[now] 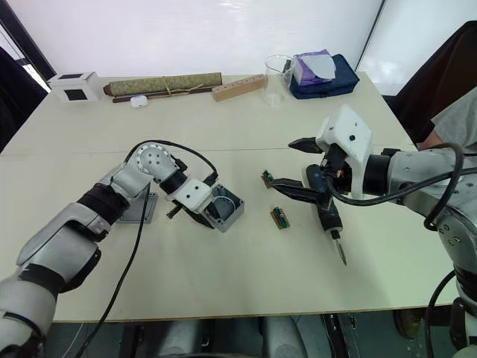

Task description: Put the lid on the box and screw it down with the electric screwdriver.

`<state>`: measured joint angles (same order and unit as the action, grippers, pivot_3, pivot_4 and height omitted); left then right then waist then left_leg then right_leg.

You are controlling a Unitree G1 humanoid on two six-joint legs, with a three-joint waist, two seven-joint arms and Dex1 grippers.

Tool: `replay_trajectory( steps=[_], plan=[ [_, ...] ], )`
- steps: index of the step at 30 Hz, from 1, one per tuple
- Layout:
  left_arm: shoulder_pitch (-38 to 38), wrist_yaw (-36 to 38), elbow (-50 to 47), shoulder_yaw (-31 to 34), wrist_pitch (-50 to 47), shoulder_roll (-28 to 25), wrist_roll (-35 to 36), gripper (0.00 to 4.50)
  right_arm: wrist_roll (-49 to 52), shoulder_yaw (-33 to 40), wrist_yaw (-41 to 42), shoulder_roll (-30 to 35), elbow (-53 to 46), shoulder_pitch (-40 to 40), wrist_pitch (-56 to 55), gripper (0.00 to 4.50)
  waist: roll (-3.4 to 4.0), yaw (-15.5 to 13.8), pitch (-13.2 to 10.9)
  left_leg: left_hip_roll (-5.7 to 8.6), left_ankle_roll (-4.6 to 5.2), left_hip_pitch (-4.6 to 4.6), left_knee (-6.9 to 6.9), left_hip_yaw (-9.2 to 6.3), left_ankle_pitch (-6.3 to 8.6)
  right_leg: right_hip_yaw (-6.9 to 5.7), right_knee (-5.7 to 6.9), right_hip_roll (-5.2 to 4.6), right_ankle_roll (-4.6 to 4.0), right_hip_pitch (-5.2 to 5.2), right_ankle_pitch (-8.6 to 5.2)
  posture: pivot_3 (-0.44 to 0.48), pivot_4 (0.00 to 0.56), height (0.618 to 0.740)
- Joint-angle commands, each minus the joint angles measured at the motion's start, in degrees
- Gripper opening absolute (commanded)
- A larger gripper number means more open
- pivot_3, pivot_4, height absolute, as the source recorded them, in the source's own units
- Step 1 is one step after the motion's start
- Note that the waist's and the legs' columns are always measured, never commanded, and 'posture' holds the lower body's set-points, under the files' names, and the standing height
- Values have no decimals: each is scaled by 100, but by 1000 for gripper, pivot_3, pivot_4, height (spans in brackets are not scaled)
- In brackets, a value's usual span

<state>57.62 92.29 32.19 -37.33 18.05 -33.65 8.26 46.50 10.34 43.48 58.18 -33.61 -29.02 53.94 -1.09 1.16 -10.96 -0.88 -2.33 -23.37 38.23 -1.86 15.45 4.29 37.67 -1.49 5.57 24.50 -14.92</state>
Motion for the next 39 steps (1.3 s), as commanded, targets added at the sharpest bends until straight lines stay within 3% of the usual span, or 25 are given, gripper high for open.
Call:
replay_trajectory(
  steps=[1, 3, 6, 9, 13, 15, 22, 27, 39],
  plan=[
    [-337, 21, -1418, 737, -1229, -620, 913, 2777, -49, 76, -88, -91, 16, -190, -161, 4500, 0, 47, 0, -4, 0, 0, -1, 0, 0, 1, 3, 3, 0, 3, 0, 0, 150, 736],
    [-696, -79, -2058, 1098, -1736, -910, 1064, 3561, -81, 11, -112, -158, 85, -281, -190, 4500, 1, 81, 0, -3, 1, 5, -1, -2, 0, 0, 22, 0, -1, 4, -1, 0, 150, 736],
    [-1500, -825, -3209, 1818, -2602, -1409, 1257, 4461, -122, -128, -117, -331, 202, -445, -286, 4500, 2, 152, 0, -4, 1, 8, -1, -5, 0, 0, 29, 1, -2, 4, -2, 0, 150, 736],
    [-2219, -1740, -4066, 2416, -3403, -1551, 1300, 4461, -114, -230, -177, -562, 356, -665, -301, 4500, 2, 136, 0, -5, 1, 10, -1, -6, 0, -1, 34, 1, -2, 5, -2, 0, 150, 736],
    [-3644, -3865, -5203, 3844, -4688, -1359, 1052, 4461, -244, -583, -15, -833, 533, -927, -439, 4500, 2, 137, 0, -5, 1, 11, 1, -3, 0, 1, 32, -3, -2, 3, -2, 0, 150, 736],
    [-4204, -4425, -5617, 4356, -5203, -1308, 1010, 4461, -316, -694, 76, -890, 625, -991, -510, 4500, 1, 146, 0, -7, 1, 11, 0, -5, 0, 0, 32, -4, -2, 4, -2, 0, 150, 736],
    [-4762, -6267, -6257, 5142, -7064, -686, 865, 4461, -645, -1063, 417, -1039, 910, -1165, -809, 4500, -1, 44, 2, 0, 1, 12, 4, -6, 0, -5, 28, -11, -1, -4, -1, 0, 150, 736],
    [-5089, -7110, -6369, 5406, -7680, -379, 549, 4461, -732, -1168, 515, -1174, 1019, -1263, -858, 4500, -3, 33, 2, -1, 1, 14, 2, -7, 0, -5, 30, -7, -2, -2, -1, 0, 150, 736],
    [-5409, -7827, -5689, 5698, -7404, 373, 357, 4461, -649, -1015, 579, -1324, 1063, -1398, -672, 4500, -6, -29, 5, 0, 0, 16, 1, -3, 0, -5, 29, -13, -6, -2, 1, 0, 150, 736]
  ],
)
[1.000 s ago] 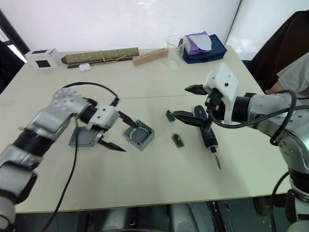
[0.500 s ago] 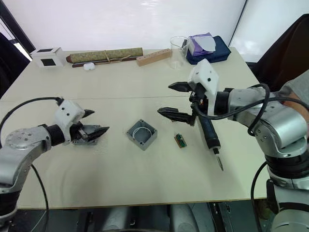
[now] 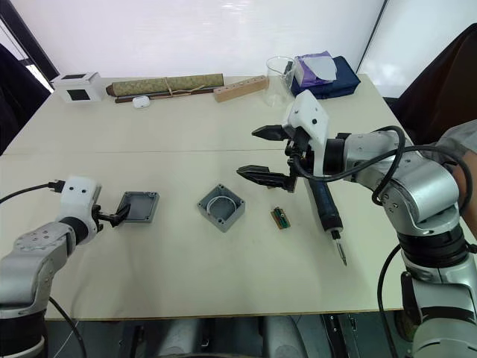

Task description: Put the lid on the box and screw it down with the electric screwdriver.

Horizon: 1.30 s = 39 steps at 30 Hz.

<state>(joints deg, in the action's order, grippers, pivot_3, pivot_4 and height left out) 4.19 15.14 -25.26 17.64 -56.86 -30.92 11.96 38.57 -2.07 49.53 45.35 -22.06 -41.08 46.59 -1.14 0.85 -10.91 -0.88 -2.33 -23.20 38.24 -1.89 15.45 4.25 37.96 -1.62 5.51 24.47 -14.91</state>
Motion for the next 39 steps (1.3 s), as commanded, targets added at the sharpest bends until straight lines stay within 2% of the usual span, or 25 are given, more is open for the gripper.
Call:
replay_trajectory(
  steps=[1, 5, 8, 9, 10, 11, 12, 13, 17, 18, 20, 24, 27, 33, 36, 39],
  plan=[
    [-49, -147, 141, 230, 73, 169, 2, 4461, 167, 249, -35, -54, -77, -213, 89, 4500, 0, 2, 0, 0, 0, 0, 0, 0, 0, 0, 0, 1, 0, 0, 0, 0, 150, 736],
    [-28, -111, 364, 236, 71, 324, 75, 4461, 139, 249, -40, -63, -50, -247, 105, 4500, 4, 17, 3, -1, 0, 4, -1, 1, 0, 0, 1, 1, -1, 0, 0, 0, 150, 736],
    [-75, -123, 438, 282, -54, 392, 163, 3802, 120, 240, -50, -63, -47, -260, 105, 4500, 5, 15, 4, 0, 0, 6, -1, 2, 0, 0, 2, 0, -1, -2, 1, 0, 150, 736],
    [-88, -108, 452, 285, -63, 393, 181, 3290, 116, 237, -52, -64, -46, -262, 102, 4500, 4, 14, 5, 0, 0, 8, -1, 3, 0, 1, 2, 0, -1, -4, 1, 0, 150, 736],
    [-86, -108, 460, 320, -106, 410, 218, 3052, 115, 240, -56, -59, -56, -257, 105, 4500, 4, 19, 5, 0, 0, 8, -1, 3, 0, 1, 2, 0, -1, -5, 1, 0, 150, 736],
    [-86, -117, 468, 352, -147, 417, 250, 2580, 118, 250, -63, -50, -74, -246, 111, 4500, 5, 25, 6, 0, 0, 10, -1, 3, 0, 1, 2, 1, -1, -5, 1, 0, 150, 736],
    [-82, -133, 470, 382, -182, 423, 276, 2301, 125, 260, -68, -41, -91, -235, 119, 4500, 6, 34, 6, 0, 0, 12, -2, 4, 0, 1, 3, 2, -1, -5, 1, 0, 150, 736],
    [-67, -151, 482, 444, -248, 436, 323, 1793, 138, 276, -80, -26, -123, -214, 137, 4500, 7, 39, 7, -1, 0, 14, -3, 4, 0, 1, 3, 4, -2, -5, 1, 0, 150, 736],
    [-37, -129, 633, 536, -257, 285, 328, 267, 213, 322, -146, -23, -222, -129, 224, 4500, 12, 52, 10, -3, 0, 19, -6, 5, 0, 2, 6, 7, -3, -5, 1, 0, 150, 736],
    [0, -119, 659, 541, -208, 256, 327, 43, 216, 323, -153, -26, -229, -115, 230, 4500, 13, 54, 10, -3, 0, 19, -6, 6, 0, 3, 6, 7, -3, -5, 1, 0, 150, 736],
    [165, -171, 698, 622, 201, 349, 335, 43, 233, 337, -173, -35, -230, -91, 257, 4500, 13, 52, 11, -2, 0, 21, -7, 9, 0, 4, 5, 6, -3, -7, 1, 0, 150, 736],
    [805, -118, 444, 720, 1107, 858, 748, 43, 498, 488, -472, -244, -225, -5, 569, 4500, -3, -5, 5, -2, 0, 14, -3, 1, 0, 0, 4, 7, -4, -8, 2, 0, 150, 736],
    [1193, 53, 64, 320, 1557, 1099, 913, 43, 1044, 776, -1195, -795, -96, -16, 1230, 4500, -13, -23, 11, 1, -2, 4, 2, -1, -1, -1, 0, 0, -3, -8, 3, 0, 150, 736],
    [1864, -5, 4, -40, 2071, 1624, 1220, 43, 1796, 1102, -2518, -1860, 135, -176, 2278, 4500, -13, 28, 12, 4, -2, -1, 0, 2, -1, 2, -4, -7, -2, -4, 4, 0, 150, 736],
    [1949, 223, 38, -505, 2439, 1680, 1109, 43, 2292, 1425, -3480, -2741, 273, -240, 2485, 4500, -13, 49, 12, 0, -2, 1, -4, 0, -1, 2, 0, 7, -3, -1, 4, 0, 150, 736],
    [1972, 344, 97, -720, 2646, 1751, 1159, 43, 2631, 1669, -4176, -3237, 411, -274, 2646, 4500, -11, 35, 11, -1, -2, 1, -6, -2, -1, 2, 6, 11, -4, 3, 4, 0, 150, 736]
  ],
)
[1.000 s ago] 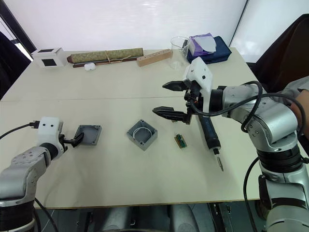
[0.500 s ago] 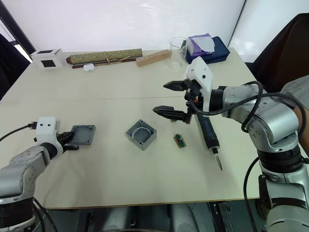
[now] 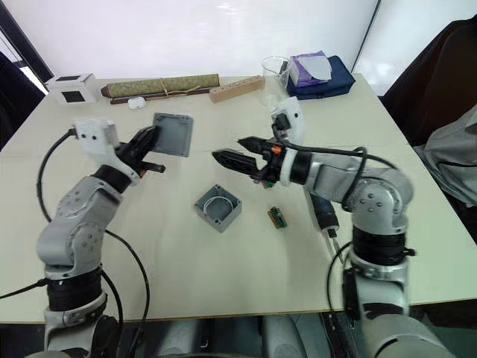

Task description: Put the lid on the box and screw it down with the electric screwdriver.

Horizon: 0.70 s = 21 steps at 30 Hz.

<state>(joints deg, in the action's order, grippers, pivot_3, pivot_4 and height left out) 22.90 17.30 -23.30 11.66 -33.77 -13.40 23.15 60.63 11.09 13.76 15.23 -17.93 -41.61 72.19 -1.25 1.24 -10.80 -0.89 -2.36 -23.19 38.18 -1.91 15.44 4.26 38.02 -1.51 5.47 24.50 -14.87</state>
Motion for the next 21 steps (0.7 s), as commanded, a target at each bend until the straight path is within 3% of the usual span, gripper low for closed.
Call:
replay_trajectory(
  steps=[1, 12, 17, 21],
  plan=[
    [101, 187, -93, -199, 388, 10, 69, 43, 521, 399, -800, -336, 28, -220, 112, 4500, 0, -5, 0, 0, 0, -2, 0, 0, 0, 0, -1, -2, 0, 0, 0, 0, 150, 736],
    [111, 332, -57, -547, 612, 74, 89, 43, 1299, 311, -1749, -566, 75, -116, 74, 4500, 0, 10, 0, 4, 0, -5, 1, 0, 0, 0, -6, -2, 1, 0, 0, 0, 150, 736],
    [121, 299, 4, -589, 662, 81, 85, 0, 1472, 231, -1878, -523, 132, -130, -16, 3139, 0, 41, 0, 4, 0, -6, 1, -1, 0, 0, -6, -1, 1, 0, 0, 0, 150, 736],
    [119, 289, 37, -622, 695, 82, 99, 0, 1651, 214, -1954, -515, 200, -154, -79, 1689, 0, 82, 0, 4, 0, -7, 1, -2, 0, -2, -9, -1, 1, 0, -1, 0, 150, 736]
  ],
)
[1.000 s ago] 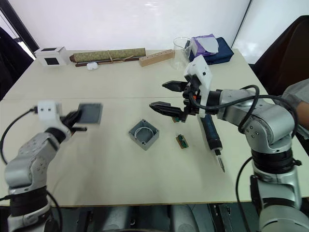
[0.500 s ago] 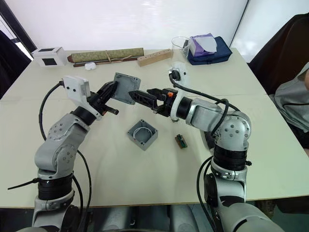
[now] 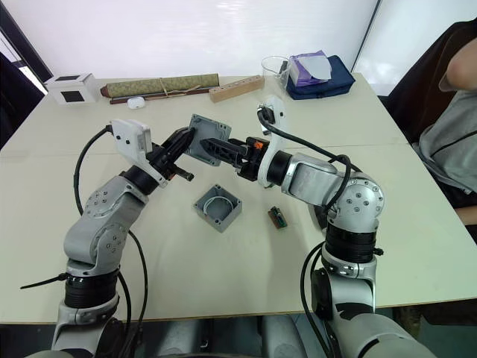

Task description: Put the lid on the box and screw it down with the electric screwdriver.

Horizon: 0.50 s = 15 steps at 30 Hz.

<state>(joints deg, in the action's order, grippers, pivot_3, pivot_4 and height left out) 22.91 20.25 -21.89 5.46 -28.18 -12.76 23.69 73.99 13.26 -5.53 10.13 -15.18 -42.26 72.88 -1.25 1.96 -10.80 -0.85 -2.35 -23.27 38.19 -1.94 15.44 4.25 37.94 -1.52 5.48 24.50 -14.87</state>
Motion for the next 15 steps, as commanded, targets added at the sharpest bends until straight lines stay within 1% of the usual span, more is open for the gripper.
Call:
replay_trajectory(
  steps=[1, 3, 4, 7, 9, 10, 11, 12, 13, 14, 15],
  plan=[
    [103, -4, -107, -12, 142, 10, 51, 0, 347, -4, -41, 6, -67, -98, -159, 1267, 0, 28, 0, 0, 0, 0, 0, 0, 0, 0, 0, 0, 0, 0, 0, 0, 150, 736],
    [59, 37, -128, -12, 128, -32, 102, 0, 435, 15, -72, 57, -48, -126, -197, 481, 1, 48, 0, 0, 0, -1, 0, 0, 0, 0, -1, 0, 0, 0, 0, 0, 150, 736],
    [29, 84, -150, -16, 104, -74, 137, 0, 495, 46, -91, 81, -33, -146, -231, 414, 1, 51, 0, 0, 0, -1, -1, 0, 0, 0, -1, 0, 0, 0, 0, 0, 150, 736],
    [-26, 118, -186, -22, 33, -156, 189, 0, 660, 101, -167, 129, 4, -176, -325, 415, 1, 64, -1, -1, 0, 0, -3, -1, 0, 0, -2, 2, 0, 0, 0, 0, 150, 736],
    [-64, 166, -213, 0, -58, -206, 276, 674, 688, 102, -183, 207, -2, -198, -371, 415, 2, 61, -1, -1, 0, 0, -4, -1, 0, 0, -3, 2, 0, 0, 0, 0, 150, 736],
    [-90, 225, -246, 17, -140, -252, 363, 904, 578, 64, -93, 305, -50, -216, -396, 415, 2, 60, -1, -1, 0, 0, -4, -1, 0, 0, -3, 2, 0, 0, 0, 0, 150, 736],
    [-113, 273, -280, 28, -216, -316, 432, 1368, 479, 28, 3, 399, -92, -224, -430, 415, 2, 61, -1, -1, 0, -1, -4, -1, 0, 0, -4, 2, 0, 0, 0, 0, 150, 736],
    [-134, 334, -303, 59, -274, -394, 504, 1649, 277, -57, 191, 554, -169, -234, -478, 415, 2, 61, -1, -1, 0, -1, -4, -1, 0, 0, -5, 2, 0, 0, -1, 0, 150, 736],
    [-156, 440, -322, 89, -343, -505, 595, 2115, -47, -219, 453, 766, -292, -234, -597, 415, 3, 60, -2, -1, 0, -1, -4, 0, 0, 0, -6, 2, 0, 0, -1, 0, 150, 736],
    [-182, 579, -339, 124, -395, -639, 677, 2527, -378, -420, 699, 979, -406, -223, -713, 415, 5, 60, -3, -1, 0, -2, -4, 0, 0, 0, -7, 2, 0, 0, -1, 0, 150, 736],
    [-199, 723, -352, 186, -492, -790, 812, 2833, -865, -769, 1025, 1288, -577, -192, -900, 415, 6, 61, -4, -1, 0, -2, -5, 0, 0, 0, -8, 2, 1, 1, -1, 0, 150, 736]
  ],
)
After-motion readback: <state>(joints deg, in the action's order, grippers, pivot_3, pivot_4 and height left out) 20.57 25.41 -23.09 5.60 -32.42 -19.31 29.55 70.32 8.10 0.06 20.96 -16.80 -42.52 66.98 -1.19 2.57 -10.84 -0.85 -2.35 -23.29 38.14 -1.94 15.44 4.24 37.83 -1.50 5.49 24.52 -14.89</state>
